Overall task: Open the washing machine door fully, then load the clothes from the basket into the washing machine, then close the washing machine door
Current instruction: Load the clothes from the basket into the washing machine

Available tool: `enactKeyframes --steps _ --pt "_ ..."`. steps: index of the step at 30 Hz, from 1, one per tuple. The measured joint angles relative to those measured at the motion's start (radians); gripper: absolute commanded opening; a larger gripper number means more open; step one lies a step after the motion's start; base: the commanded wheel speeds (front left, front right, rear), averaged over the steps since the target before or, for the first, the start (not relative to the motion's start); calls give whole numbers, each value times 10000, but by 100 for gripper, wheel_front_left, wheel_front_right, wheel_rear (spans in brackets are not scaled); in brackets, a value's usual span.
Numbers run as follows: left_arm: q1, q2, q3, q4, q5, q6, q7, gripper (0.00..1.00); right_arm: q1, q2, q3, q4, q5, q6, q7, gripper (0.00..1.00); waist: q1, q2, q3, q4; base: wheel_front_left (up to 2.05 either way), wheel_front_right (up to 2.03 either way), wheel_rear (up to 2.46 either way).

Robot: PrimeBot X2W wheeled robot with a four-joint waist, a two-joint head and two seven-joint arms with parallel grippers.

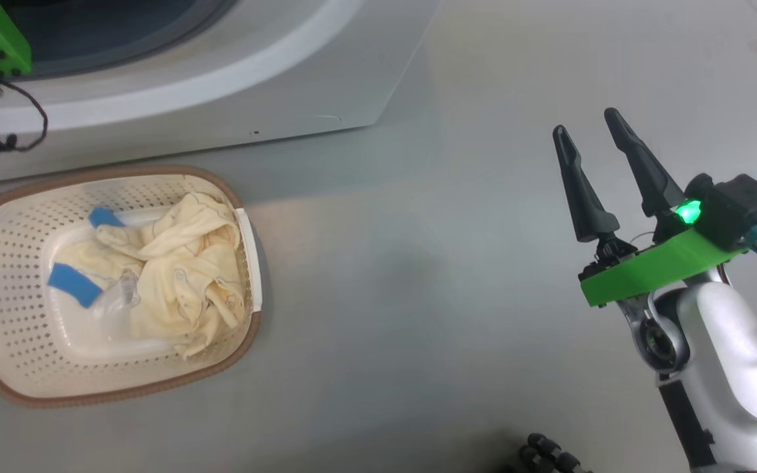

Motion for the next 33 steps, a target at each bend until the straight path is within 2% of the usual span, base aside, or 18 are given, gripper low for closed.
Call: enactKeyframes --steps 3,7,12,19,26,30,33 --pt "664 -134 -150 -50 -127 -6 -15 100 206 -82 -102 52 -6 0 0 100 0 0 -395 162 0 0 0" --pt "2043 -359 -614 -871 -614 -56 -98 100 633 -199 -284 140 -6 0 0 100 0 0 -1074 414 0 0 0" --pt "3318 -232 -1039 -1871 -1110 -77 -105 100 920 -245 -445 205 -6 0 0 100 0 0 -1647 591 0 0 0" --pt "5608 646 -1358 -3559 -2088 -77 -173 100 1344 -263 -522 341 -6 0 0 100 0 0 -2644 778 0 0 0" --pt "7484 1160 -1266 -5233 -2522 23 -180 100 1812 -297 -702 416 -6 0 0 100 0 0 -3500 904 0 0 0" --pt "8702 1513 -986 -6291 -2761 314 -192 100 2150 -299 -869 447 -6 0 0 100 0 0 -3915 973 0 0 0" --pt "9574 1912 -809 -7181 -2792 690 -240 100 2403 -307 -945 464 -6 0 0 100 -1 0 -4198 1017 0 0 0"
